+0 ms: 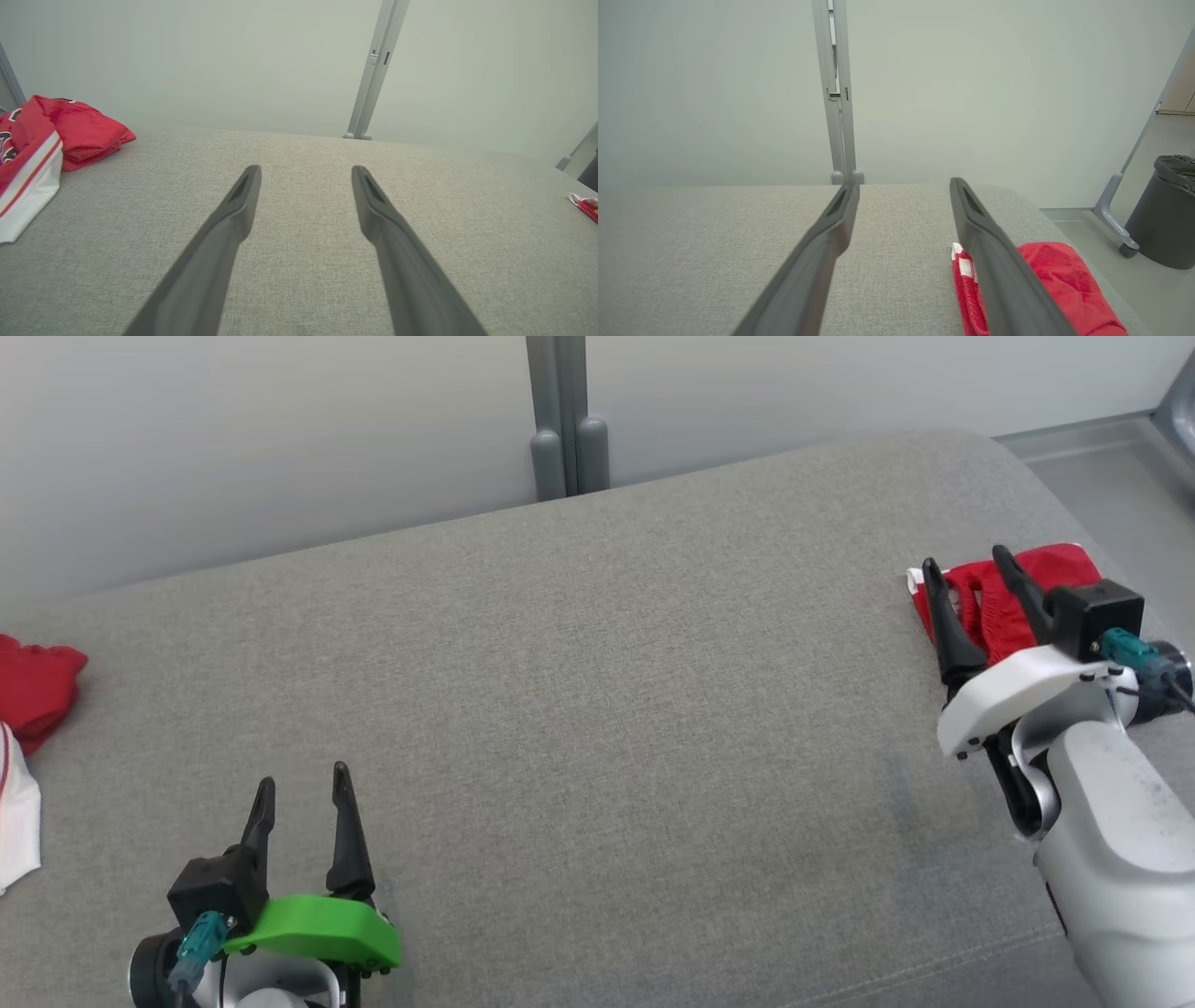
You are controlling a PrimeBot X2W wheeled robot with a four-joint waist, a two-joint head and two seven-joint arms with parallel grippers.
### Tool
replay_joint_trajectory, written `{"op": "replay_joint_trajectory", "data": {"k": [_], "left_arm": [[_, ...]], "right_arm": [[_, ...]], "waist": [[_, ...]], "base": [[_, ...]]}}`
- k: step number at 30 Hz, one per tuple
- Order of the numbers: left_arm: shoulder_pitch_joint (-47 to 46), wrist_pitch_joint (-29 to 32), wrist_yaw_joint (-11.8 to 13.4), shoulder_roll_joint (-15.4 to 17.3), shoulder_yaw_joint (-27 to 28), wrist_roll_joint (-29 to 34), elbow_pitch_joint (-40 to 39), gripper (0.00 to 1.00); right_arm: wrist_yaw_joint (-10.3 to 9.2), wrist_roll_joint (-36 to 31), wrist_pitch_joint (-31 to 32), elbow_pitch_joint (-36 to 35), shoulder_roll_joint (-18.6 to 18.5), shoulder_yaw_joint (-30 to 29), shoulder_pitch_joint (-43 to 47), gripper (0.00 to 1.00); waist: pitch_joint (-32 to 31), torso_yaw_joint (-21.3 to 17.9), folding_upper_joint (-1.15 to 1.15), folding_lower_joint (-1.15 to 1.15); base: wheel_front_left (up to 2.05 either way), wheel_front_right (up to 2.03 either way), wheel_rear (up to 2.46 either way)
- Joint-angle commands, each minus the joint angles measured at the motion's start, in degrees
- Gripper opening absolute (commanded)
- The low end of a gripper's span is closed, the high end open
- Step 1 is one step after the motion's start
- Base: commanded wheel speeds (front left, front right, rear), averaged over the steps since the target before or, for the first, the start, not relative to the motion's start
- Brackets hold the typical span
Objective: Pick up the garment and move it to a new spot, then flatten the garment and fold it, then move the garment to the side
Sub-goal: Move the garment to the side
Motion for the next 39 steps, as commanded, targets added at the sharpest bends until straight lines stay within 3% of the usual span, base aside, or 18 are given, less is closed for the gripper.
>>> {"op": "replay_joint_trajectory", "data": {"k": [1, 12, 17, 25, 39], "left_arm": [[1.11, -0.21, -0.08, -0.19, 0.75, 0.59, -0.35, 1.00], [7.20, -0.17, -1.71, -1.75, 6.41, 4.39, -3.81, 1.00], [8.45, -0.18, -3.16, -2.31, 7.29, 5.73, -4.42, 1.00], [8.43, -0.18, -4.96, -3.42, 8.09, 7.01, -3.61, 1.00], [8.90, -0.19, -6.49, -4.25, 9.91, 8.53, -2.37, 1.00]], "right_arm": [[-0.01, -0.80, -0.12, -1.19, 0.69, -0.83, 1.92, 1.00], [0.00, -9.28, 1.67, -15.99, 10.12, -8.83, 16.44, 1.00], [0.00, -11.00, 3.24, -21.97, 12.27, -9.55, 21.64, 1.00], [0.00, -9.76, 4.43, -29.73, 12.79, -9.22, 29.08, 1.00], [0.00, -6.82, 5.38, -31.68, 12.80, -7.05, 33.63, 1.00]], "waist": [[-2.56, 2.22, 0.00, 0.00], [-3.31, 6.11, 0.00, 0.00], [-3.18, 7.71, 0.00, 0.00], [-3.13, 9.27, 0.00, 0.00], [-3.91, 9.18, 0.00, 0.00]], "base": [[0.00, 0.00, 0.00], [0.00, 0.00, 0.00], [0.00, 0.00, 0.00], [0.00, 0.00, 0.00], [0.00, 0.00, 0.00]]}}
